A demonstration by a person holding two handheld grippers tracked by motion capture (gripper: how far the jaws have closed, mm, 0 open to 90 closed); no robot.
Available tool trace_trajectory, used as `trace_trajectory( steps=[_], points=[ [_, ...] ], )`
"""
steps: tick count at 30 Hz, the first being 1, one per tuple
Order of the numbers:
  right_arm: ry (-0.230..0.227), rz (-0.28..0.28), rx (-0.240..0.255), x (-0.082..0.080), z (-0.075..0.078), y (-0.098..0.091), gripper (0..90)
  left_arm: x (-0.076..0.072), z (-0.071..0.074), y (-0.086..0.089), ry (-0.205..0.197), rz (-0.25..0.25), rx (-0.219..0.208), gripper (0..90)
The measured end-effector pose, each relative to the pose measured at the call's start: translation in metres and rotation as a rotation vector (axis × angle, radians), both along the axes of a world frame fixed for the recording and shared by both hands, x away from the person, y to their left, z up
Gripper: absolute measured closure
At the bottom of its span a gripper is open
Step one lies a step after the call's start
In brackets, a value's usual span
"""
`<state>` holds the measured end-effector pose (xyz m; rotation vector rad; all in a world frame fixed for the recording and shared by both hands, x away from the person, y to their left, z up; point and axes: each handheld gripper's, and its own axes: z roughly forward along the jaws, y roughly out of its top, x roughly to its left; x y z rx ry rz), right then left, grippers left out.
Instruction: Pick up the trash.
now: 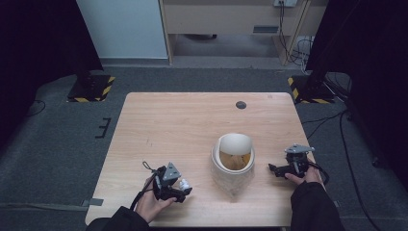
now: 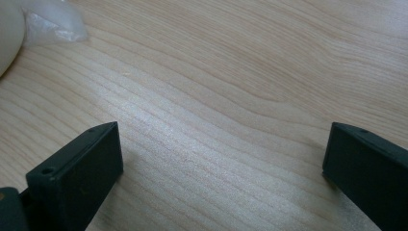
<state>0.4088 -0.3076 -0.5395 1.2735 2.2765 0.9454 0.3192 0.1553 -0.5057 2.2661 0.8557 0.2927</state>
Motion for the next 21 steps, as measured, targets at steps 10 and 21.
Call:
trace_trajectory(
  steps=[10, 21],
  points=[
    [0.0, -0.001, 0.002, 0.0, 0.0, 0.0002, 0.5, -0.001, -0.0048, -0.0034, 0.03, -0.026, 0.032, 30.3],
    [0.001, 0.001, 0.001, -0.0001, 0.0, 0.0001, 0.5, -0.0002, -0.0072, -0.0053, 0.046, -0.034, 0.071, 45.0]
  ],
)
